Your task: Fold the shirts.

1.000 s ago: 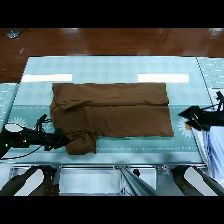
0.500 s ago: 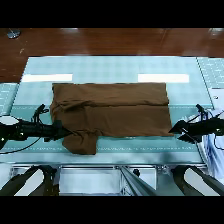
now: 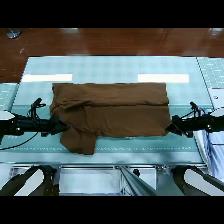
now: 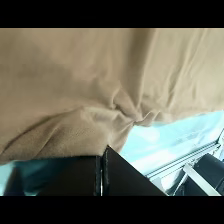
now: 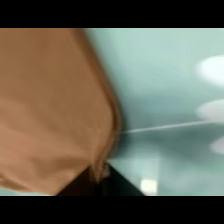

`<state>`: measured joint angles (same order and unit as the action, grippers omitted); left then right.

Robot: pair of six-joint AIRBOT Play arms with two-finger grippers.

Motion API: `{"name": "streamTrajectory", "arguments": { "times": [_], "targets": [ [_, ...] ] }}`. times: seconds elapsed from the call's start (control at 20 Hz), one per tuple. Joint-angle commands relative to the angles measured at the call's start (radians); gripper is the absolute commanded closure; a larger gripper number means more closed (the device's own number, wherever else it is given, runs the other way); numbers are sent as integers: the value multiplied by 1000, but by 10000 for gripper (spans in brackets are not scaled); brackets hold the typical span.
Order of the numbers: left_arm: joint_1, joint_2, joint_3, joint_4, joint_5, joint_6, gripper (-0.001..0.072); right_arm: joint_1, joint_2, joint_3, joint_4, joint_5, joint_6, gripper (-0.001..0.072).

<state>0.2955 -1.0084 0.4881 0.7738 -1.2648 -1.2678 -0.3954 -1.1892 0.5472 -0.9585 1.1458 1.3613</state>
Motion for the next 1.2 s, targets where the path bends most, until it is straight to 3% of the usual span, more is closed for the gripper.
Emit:
{"name": "streamTrajectory", "arguments": {
  "times": [0.0,0.15,0.3,0.65,0.85,1.15],
  "targets": [
    [6,0,71,39,-33,0,689,2,-7,52,68,85,-88,693],
    [72,-2,151,58,-53,0,689,2,-7,194,57,114,-64,692],
    [131,-14,222,49,8,-13,690,3,-30,353,60,112,-37,692],
    [-39,-320,473,-38,189,-61,690,60,-248,626,131,99,-31,693],
    [-54,-501,665,-37,192,-136,690,90,-383,751,125,48,26,692],
    [-61,-633,797,-22,188,-140,689,100,-511,831,114,77,37,692]
  ]
}}
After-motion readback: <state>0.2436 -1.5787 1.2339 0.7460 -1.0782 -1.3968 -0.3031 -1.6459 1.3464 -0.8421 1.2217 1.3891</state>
